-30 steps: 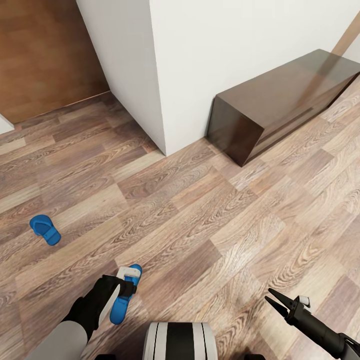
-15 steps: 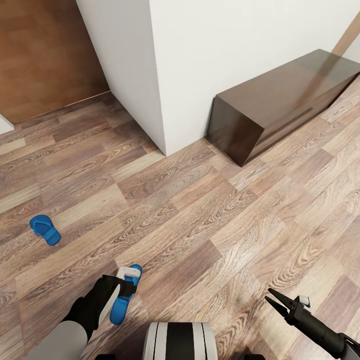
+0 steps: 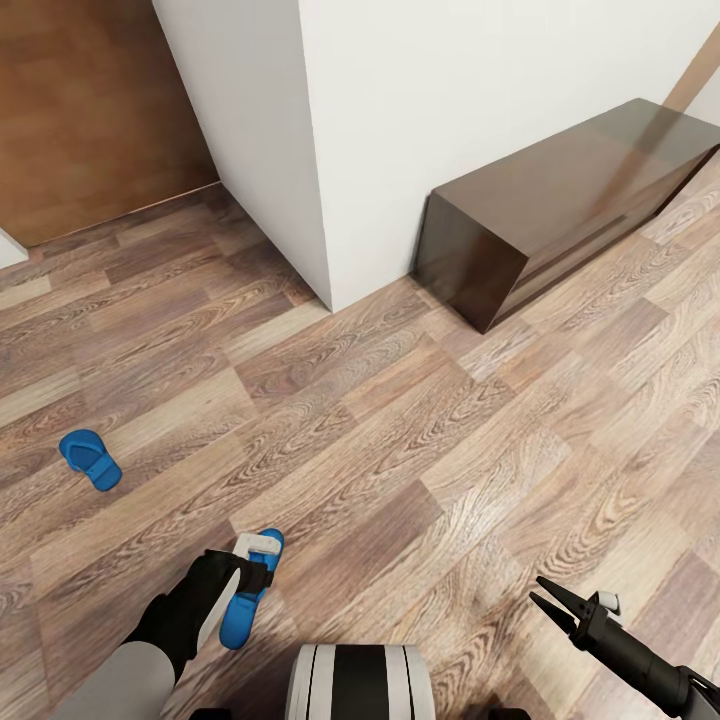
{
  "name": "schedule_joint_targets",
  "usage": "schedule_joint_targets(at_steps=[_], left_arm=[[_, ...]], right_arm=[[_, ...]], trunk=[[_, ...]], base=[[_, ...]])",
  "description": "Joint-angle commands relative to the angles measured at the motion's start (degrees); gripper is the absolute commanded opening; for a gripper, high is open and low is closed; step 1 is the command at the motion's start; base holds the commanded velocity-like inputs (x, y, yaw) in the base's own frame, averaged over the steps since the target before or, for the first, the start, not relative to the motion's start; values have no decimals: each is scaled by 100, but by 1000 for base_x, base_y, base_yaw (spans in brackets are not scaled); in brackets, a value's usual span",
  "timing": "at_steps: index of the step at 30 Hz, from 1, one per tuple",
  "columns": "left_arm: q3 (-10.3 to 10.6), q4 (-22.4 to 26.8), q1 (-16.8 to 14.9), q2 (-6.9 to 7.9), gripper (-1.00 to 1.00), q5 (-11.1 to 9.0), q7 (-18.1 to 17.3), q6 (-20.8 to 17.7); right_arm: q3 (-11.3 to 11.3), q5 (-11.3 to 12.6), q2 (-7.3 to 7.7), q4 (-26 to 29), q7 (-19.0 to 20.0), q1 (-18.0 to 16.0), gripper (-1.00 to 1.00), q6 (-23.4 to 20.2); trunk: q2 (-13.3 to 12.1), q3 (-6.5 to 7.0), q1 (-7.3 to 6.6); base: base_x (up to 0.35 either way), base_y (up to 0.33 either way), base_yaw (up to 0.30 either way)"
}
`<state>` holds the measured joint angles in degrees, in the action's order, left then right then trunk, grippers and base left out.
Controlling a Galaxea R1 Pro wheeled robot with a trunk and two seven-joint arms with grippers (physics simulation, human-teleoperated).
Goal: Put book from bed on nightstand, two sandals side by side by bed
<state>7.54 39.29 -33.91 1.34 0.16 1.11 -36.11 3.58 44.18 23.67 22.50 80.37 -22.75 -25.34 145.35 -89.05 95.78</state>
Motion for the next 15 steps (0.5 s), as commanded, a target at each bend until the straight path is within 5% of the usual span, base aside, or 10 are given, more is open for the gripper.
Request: schedule_joint_targets(at_steps=[1, 10, 15], left_arm=[[28, 9, -1, 6, 100, 1, 12, -28], [28, 9, -1, 6, 100, 3, 12, -29], [28, 9, -1, 6, 100, 6, 12, -34]], right_arm=[[3, 16, 0, 0, 13, -1, 100, -61], [3, 16, 1, 0, 13, -1, 100, -66], [3, 13, 3, 0, 14, -1, 100, -66]], trunk=[[1, -3, -1], [1, -3, -1], [8, -114, 12]], base=[[0, 0, 0], [0, 0, 0], [0, 0, 0]])
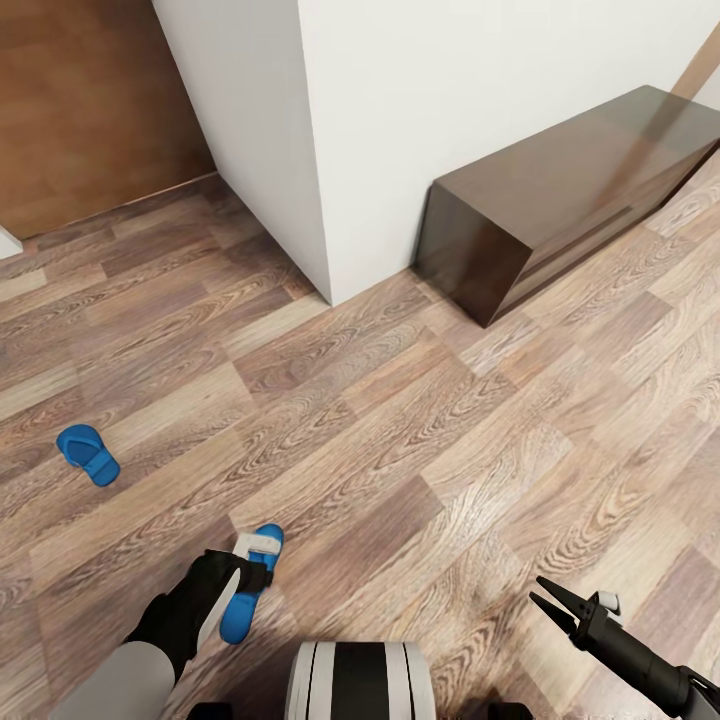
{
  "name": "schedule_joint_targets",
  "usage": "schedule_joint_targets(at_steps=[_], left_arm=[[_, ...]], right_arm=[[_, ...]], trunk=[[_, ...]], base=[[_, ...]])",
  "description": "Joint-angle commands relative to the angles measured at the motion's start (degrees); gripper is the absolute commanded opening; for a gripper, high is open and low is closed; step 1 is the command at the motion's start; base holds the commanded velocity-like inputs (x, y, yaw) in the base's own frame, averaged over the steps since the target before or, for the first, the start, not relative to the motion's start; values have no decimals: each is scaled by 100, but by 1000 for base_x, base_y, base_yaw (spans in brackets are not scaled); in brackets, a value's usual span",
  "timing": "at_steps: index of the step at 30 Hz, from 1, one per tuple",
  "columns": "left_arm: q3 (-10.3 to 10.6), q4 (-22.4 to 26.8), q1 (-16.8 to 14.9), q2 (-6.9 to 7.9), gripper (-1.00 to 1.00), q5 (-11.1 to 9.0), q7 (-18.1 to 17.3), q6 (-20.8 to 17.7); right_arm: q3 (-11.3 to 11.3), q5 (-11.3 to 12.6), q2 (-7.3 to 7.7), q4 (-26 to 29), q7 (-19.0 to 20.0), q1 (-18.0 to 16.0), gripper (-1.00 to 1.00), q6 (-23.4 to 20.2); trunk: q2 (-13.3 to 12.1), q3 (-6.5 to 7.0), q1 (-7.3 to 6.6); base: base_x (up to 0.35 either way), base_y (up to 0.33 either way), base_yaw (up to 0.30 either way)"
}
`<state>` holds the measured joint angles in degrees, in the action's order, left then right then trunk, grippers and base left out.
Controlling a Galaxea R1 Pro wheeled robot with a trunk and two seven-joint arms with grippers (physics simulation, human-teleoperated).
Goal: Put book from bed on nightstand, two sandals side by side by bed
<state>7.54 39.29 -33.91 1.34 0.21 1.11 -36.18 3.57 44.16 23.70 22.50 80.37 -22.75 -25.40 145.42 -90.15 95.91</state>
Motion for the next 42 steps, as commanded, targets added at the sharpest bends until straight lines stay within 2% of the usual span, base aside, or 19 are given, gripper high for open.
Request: schedule_joint_targets(at_steps=[1, 5, 33, 38, 42], left_arm=[[28, 9, -1, 6, 100, 3, 12, -28], [28, 9, -1, 6, 100, 1, 12, -29], [28, 9, -1, 6, 100, 6, 12, -30], [28, 9, -1, 6, 100, 8, 12, -30], [28, 9, -1, 6, 100, 8, 12, -30]], right_arm=[[3, 15, 1, 0, 13, -1, 100, -60], [3, 14, 2, 0, 14, -1, 100, -61], [3, 17, 1, 0, 14, -1, 100, -62], [3, 19, -1, 0, 13, -1, 100, -62], [3, 16, 0, 0, 11, -1, 100, -62]], trunk=[[3, -26, 2], [8, -115, 12], [8, -115, 12], [15, -225, 25], [15, -225, 25]], base=[[0, 0, 0], [0, 0, 0], [0, 0, 0], [0, 0, 0], [0, 0, 0]])
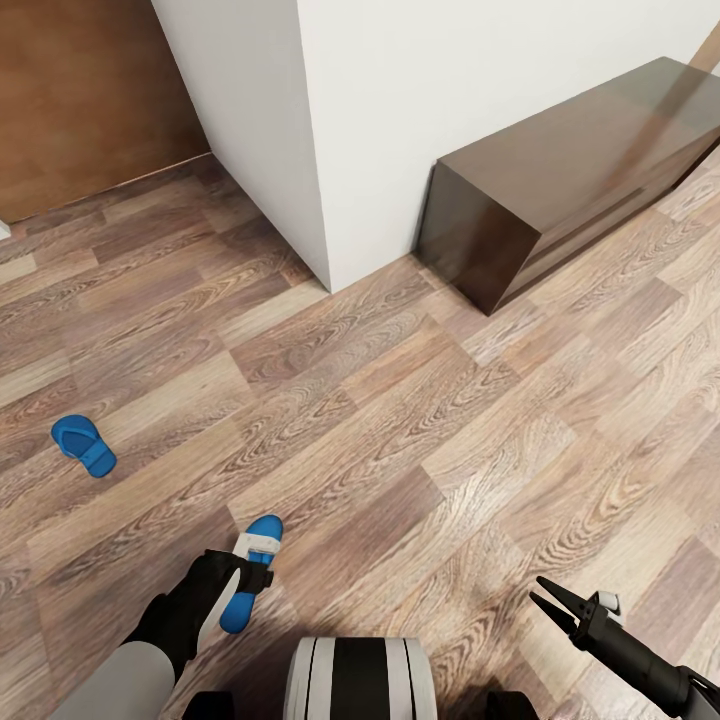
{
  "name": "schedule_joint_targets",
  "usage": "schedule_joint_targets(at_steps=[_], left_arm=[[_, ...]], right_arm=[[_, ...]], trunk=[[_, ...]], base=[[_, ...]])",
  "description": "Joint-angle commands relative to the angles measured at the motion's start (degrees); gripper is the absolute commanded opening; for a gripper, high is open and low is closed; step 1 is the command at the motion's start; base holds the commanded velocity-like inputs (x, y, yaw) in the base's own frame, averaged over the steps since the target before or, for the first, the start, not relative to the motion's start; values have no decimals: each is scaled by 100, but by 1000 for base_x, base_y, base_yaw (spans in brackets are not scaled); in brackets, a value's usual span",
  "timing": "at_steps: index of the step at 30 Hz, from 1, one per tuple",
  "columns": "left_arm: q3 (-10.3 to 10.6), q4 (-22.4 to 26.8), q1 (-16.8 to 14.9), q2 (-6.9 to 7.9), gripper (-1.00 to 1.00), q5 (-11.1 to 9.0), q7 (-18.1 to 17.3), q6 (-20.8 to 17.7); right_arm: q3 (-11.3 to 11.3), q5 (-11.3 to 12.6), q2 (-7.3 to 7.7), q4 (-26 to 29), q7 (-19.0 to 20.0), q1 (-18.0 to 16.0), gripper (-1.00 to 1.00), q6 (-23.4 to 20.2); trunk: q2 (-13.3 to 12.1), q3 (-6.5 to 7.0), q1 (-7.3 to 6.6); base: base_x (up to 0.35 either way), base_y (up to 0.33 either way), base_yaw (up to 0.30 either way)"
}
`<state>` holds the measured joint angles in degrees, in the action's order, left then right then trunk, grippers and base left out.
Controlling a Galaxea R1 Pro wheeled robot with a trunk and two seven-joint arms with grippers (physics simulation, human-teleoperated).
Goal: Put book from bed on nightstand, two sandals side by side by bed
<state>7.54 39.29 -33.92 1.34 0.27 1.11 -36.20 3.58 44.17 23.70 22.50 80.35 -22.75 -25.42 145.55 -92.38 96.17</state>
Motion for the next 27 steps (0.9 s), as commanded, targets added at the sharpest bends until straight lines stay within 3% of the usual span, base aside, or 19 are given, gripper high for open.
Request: schedule_joint_targets(at_steps=[1, 27], left_arm=[[28, 9, -1, 6, 100, 2, 12, -28], [28, 9, -1, 6, 100, 8, 12, -28]], right_arm=[[3, 17, 1, 0, 14, -1, 100, -60], [3, 18, 1, 0, 13, -1, 100, -60]], trunk=[[1, -3, -1], [1, -3, -1]], base=[[0, 0, 0], [0, 0, 0]])
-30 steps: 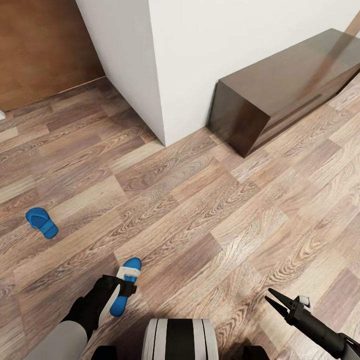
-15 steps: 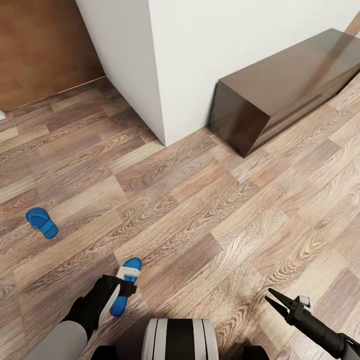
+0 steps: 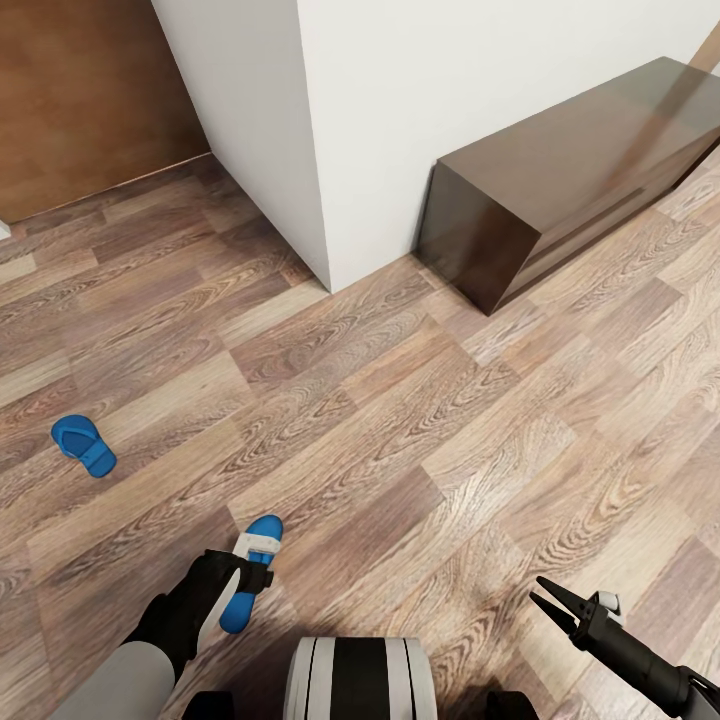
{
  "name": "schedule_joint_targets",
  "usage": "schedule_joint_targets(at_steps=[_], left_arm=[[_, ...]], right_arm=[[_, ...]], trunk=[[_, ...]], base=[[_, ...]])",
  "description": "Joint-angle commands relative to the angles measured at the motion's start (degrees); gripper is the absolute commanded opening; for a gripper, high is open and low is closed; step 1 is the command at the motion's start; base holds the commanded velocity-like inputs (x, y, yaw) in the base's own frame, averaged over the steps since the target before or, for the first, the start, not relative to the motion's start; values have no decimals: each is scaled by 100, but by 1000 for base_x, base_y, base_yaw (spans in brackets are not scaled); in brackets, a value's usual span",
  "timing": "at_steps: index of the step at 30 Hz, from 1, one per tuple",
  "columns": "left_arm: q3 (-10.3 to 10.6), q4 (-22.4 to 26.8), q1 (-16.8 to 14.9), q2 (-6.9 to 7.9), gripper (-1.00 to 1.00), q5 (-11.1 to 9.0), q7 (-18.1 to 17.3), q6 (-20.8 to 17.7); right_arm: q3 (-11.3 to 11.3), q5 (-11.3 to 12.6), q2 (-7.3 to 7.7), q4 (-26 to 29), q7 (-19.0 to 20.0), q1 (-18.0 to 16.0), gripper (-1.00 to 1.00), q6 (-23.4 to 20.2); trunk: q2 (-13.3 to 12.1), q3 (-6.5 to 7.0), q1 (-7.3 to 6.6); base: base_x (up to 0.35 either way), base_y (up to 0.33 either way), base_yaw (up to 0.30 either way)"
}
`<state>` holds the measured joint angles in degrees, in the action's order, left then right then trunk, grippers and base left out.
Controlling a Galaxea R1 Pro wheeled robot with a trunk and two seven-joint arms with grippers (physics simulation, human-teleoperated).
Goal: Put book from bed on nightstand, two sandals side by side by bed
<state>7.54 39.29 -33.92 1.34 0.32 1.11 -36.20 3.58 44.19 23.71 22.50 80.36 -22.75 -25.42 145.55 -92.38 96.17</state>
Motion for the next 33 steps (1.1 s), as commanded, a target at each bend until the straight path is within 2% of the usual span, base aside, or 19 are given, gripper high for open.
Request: schedule_joint_targets(at_steps=[1, 13, 14, 33], left_arm=[[28, 9, -1, 6, 100, 3, 12, -28], [34, 7, -1, 5, 100, 8, 10, -28], [35, 6, -1, 5, -100, 9, 11, -28], [37, -6, -1, 6, -100, 12, 12, -28]], right_arm=[[3, 17, 1, 0, 14, -1, 100, -60], [3, 11, 2, -4, 14, -1, 100, -60], [3, 11, 2, -5, 14, -1, 100, -60], [3, 10, 2, -9, 15, -1, 100, -60]], trunk=[[1, -3, -1], [1, -3, -1], [1, -3, -1], [1, -3, -1]], base=[[0, 0, 0], [0, 0, 0], [0, 0, 0], [0, 0, 0]])
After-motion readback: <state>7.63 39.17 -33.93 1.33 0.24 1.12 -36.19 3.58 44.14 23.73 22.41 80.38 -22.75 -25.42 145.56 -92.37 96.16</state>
